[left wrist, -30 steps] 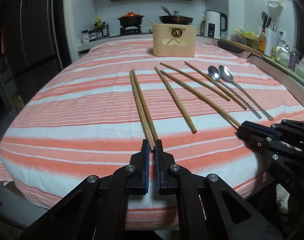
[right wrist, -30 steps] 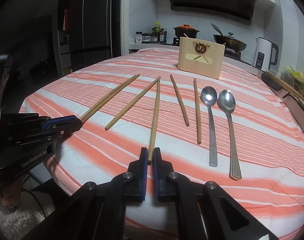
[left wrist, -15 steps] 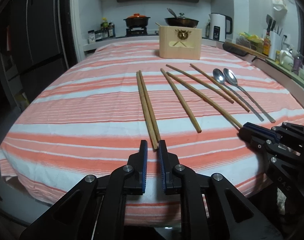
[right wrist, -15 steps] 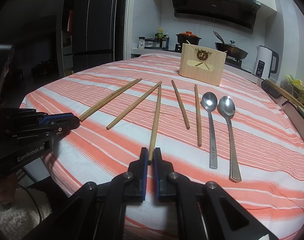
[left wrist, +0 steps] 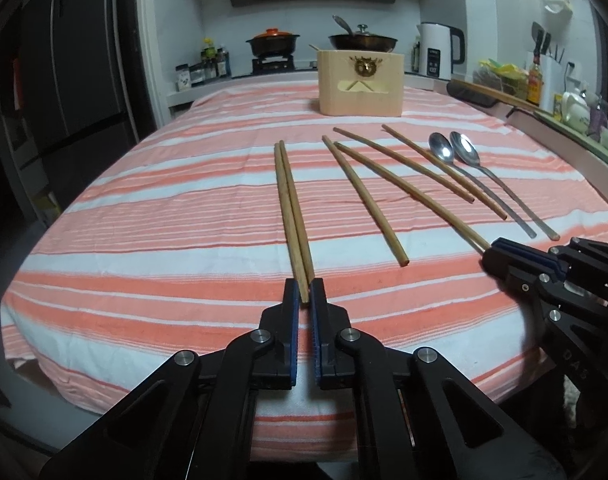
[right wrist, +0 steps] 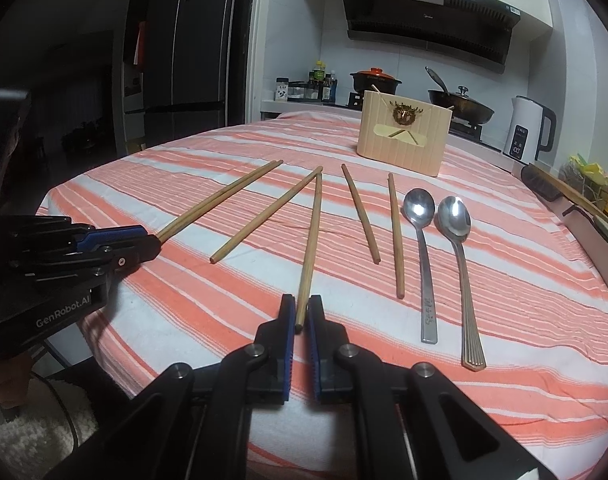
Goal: Organize utensils
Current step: 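Close the left gripper on a chopstick while the right gripper grasps another chopstick, then lift the left chopstick toward the cream box while the right tool carries its chopstick there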
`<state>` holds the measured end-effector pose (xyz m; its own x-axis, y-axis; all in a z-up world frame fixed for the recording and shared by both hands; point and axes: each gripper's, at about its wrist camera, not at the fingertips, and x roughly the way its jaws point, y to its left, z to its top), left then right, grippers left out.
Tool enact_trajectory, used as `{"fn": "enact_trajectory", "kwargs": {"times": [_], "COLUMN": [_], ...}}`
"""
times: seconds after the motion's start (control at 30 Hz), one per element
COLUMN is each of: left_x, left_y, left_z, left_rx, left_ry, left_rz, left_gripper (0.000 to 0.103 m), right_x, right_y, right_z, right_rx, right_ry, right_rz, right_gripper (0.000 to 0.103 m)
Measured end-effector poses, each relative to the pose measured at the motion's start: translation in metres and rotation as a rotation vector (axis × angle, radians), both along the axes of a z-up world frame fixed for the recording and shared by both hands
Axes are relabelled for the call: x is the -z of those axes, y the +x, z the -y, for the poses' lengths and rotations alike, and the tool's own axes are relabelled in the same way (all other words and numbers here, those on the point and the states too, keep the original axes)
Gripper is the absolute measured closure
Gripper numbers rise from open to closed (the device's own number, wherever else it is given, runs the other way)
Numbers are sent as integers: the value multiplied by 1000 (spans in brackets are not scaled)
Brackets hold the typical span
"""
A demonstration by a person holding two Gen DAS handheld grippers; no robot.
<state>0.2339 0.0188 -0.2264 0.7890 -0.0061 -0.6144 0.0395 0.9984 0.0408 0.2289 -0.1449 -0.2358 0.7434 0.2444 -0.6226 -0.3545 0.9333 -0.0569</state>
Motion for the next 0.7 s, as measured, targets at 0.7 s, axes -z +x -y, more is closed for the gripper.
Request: {"fn": "enact_trajectory", "kwargs": {"times": [0.7], "left_x": [-95], "left_y": [-14], "left_z": [-48], "left_rx": [-41], "left_ry": [-135], "left_rz": [151], "left_gripper": [101], "right_x": [-84], "right_y": [5], "right_z": [36], "right_rx": [53], "right_ry": [79], "right_rz": [128], "right_gripper": [98]}}
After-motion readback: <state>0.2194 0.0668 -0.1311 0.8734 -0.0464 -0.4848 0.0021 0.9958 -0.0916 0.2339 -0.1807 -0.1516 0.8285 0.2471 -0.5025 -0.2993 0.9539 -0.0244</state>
